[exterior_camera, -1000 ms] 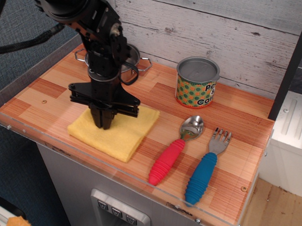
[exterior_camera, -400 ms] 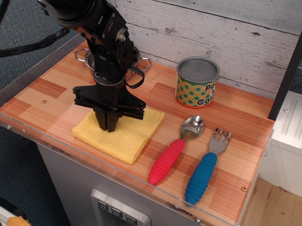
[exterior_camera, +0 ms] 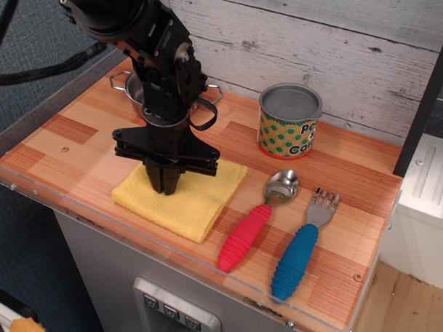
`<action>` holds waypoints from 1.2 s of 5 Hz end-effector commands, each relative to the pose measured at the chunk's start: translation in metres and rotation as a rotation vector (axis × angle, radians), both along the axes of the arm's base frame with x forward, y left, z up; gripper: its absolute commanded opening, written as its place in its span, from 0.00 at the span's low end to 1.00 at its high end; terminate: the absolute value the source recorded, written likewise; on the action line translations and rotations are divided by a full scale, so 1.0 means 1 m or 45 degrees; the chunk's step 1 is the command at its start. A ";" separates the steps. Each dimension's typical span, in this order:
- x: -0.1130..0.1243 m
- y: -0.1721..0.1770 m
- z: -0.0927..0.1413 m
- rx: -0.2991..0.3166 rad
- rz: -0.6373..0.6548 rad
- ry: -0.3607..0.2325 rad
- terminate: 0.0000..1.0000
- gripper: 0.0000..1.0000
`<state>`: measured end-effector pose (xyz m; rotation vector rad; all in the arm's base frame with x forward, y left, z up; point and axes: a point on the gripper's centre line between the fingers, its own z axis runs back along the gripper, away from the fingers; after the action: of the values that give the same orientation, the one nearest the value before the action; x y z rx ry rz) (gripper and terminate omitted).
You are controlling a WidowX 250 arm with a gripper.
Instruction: PICK UP THE YELLOW TOWEL AND PUT NEAR THE SPOON
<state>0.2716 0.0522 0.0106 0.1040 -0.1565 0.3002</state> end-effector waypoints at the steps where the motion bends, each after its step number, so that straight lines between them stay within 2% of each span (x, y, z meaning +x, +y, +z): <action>1: 0.000 -0.001 0.016 0.026 -0.010 -0.058 0.00 1.00; 2: -0.002 0.006 0.017 0.046 0.010 -0.048 0.00 1.00; 4: -0.003 0.008 0.030 0.062 0.018 -0.095 0.00 1.00; 6: -0.004 0.007 0.064 0.053 0.033 -0.183 0.00 1.00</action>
<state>0.2641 0.0562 0.0624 0.1194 -0.2631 0.3275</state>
